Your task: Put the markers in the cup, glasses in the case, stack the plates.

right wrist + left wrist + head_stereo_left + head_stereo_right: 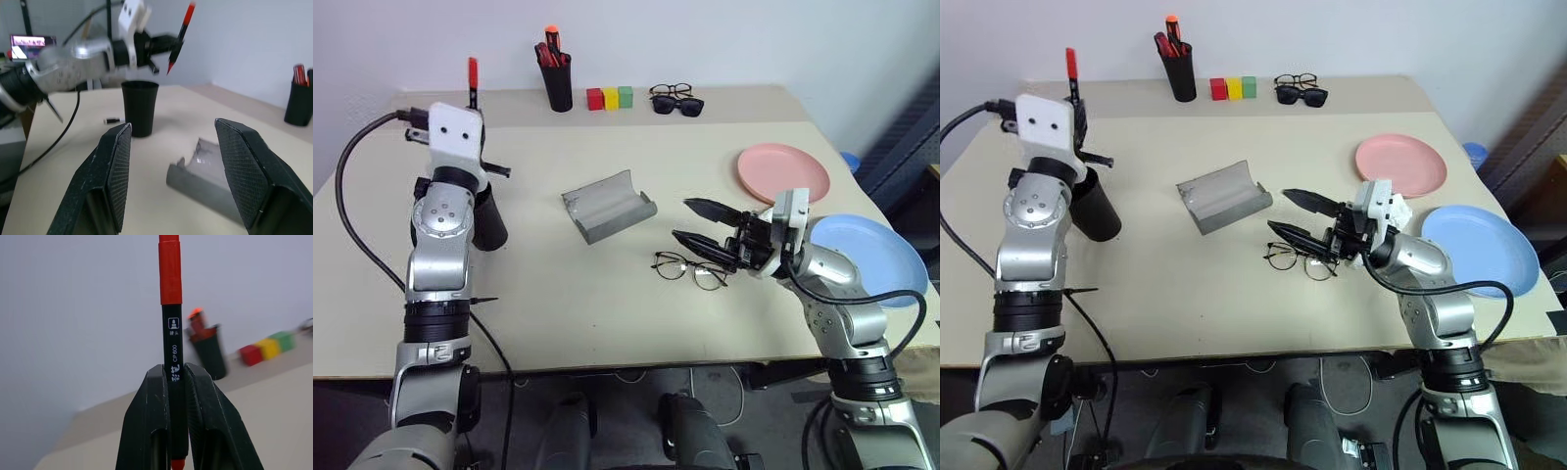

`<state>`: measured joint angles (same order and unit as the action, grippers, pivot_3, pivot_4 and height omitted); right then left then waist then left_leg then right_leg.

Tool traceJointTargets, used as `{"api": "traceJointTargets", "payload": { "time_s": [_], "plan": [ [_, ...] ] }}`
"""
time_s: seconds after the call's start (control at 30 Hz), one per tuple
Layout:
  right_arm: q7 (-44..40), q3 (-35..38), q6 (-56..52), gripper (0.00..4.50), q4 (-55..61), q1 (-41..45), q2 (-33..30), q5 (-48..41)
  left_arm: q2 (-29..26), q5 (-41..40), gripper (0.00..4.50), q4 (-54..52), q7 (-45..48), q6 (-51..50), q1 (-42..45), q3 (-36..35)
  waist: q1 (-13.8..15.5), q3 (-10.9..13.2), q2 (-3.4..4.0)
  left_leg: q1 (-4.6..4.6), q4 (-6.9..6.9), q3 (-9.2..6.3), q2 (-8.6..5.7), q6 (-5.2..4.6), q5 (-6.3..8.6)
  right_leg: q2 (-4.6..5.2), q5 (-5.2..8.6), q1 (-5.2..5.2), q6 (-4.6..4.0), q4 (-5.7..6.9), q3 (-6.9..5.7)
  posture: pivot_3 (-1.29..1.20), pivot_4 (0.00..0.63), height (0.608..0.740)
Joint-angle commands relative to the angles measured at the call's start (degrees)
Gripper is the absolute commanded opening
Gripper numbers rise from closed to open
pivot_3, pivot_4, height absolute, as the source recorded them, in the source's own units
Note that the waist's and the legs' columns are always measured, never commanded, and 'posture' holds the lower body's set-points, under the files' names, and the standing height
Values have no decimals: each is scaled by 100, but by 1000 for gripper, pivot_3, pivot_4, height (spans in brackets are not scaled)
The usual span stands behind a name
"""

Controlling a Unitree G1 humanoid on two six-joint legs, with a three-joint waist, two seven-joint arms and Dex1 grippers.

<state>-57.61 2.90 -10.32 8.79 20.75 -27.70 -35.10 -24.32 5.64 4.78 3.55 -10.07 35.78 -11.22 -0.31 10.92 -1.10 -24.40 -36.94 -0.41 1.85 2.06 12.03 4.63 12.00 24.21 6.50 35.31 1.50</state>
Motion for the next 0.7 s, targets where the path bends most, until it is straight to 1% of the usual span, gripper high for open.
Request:
{"api": "traceJointTargets", "payload": {
  "time_s": [0.03, 0.27, 0.4, 0.5, 0.7],
  "plan": [
    [22, 53, -21, 2765, 135, 124, 38, -62, 54, 36, 53, -122, -250, 105, -40, -92, -2, 0, 0, 0, 0, 0, 0, 0, 0, 1, 0, 0, 0, 0, 0, 0, 150, 740],
    [52, 59, -58, 2765, 160, 130, 20, 3, 196, -265, 53, -768, -243, -166, -360, -251, -50, 0, 0, 2, 4, 0, 1, 0, 0, -1, 0, 2, -1, 2, 0, 0, 150, 740],
    [103, 67, -63, 2765, 185, 114, 1, 45, 157, -602, 53, -1458, -25, -436, -718, -427, -45, 0, 0, 2, 5, 0, 1, 1, 1, 1, 1, 3, -2, 0, 0, 0, 150, 740],
    [103, 61, -47, 2765, 143, 132, 5, 84, 147, -754, 53, -1891, 57, -577, -979, -520, -46, 0, 0, 3, 6, 1, 1, 1, 1, 1, 9, 3, -18, -1, 0, 0, 150, 740],
    [60, 48, -7, 2765, 6, 201, 38, 134, 172, -728, 53, -2222, -35, -767, -1395, -552, -39, 0, 0, 2, 5, 1, 1, 1, 1, 1, 10, 2, -20, -4, 0, 0, 150, 740]
  ]
}}
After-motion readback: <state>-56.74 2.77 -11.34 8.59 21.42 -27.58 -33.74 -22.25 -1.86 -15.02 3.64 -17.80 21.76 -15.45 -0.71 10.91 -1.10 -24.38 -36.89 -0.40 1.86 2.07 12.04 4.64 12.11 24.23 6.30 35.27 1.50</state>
